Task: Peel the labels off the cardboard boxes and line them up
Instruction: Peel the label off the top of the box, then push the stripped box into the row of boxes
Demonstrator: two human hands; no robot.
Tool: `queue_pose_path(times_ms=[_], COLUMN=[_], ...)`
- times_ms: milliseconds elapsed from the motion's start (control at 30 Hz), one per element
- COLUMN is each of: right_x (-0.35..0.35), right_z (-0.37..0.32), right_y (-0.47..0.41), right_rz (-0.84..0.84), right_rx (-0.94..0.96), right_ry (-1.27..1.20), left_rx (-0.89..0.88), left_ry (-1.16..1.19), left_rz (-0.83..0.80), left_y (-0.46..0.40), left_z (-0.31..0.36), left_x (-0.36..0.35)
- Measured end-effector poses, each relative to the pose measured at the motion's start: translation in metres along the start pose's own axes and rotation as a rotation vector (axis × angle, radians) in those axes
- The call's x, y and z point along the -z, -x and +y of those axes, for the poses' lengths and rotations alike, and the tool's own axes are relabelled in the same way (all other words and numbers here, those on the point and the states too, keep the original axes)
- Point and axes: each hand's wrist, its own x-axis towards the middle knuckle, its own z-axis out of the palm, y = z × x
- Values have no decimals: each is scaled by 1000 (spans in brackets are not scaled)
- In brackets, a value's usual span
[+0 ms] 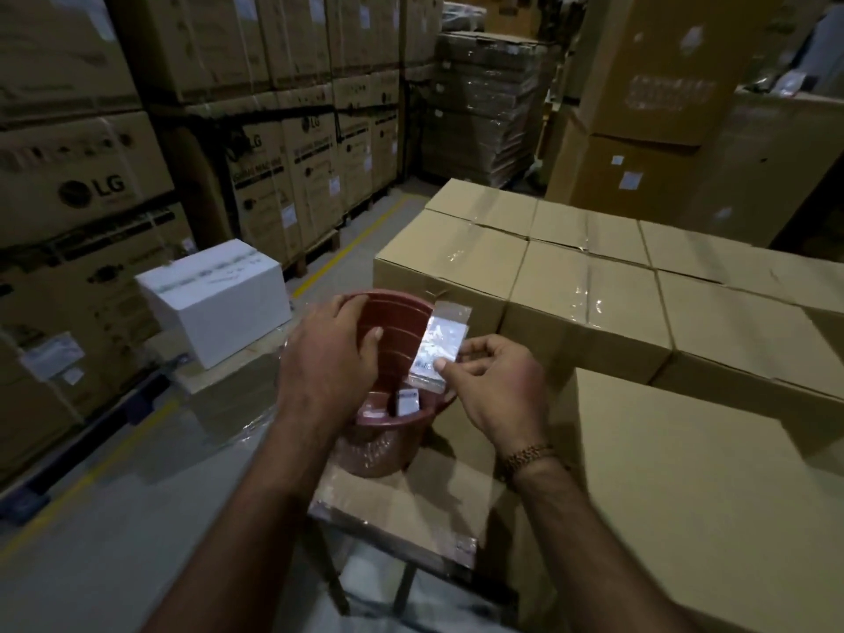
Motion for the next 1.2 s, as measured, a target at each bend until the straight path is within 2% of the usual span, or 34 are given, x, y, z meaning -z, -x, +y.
queue_pose_path(times_ms=[267, 433, 533, 833, 1000, 1200], right_x=[-70, -90, -93, -70, -37, 17], right_z=[-33, -38, -39, -40, -39, -29], right_y=[-15, -28, -32, -27, -13, 20], right_rz=[0, -95, -83, -11, -42, -115], right_rx=[-4, -33, -66, 1, 24, 70], right_ry=[293, 447, 521, 416, 322, 406], left_rx=[9, 38, 40, 6, -61, -189], left_ry=[25, 63, 83, 153, 214, 331], left_rz=[-24, -35, -42, -58, -85, -156], left_y=[-20, -24, -27, -27, -23, -6], left_z=[-54, -69, -76, -65, -29, 24], left_x=[6, 9, 10, 2, -4, -12])
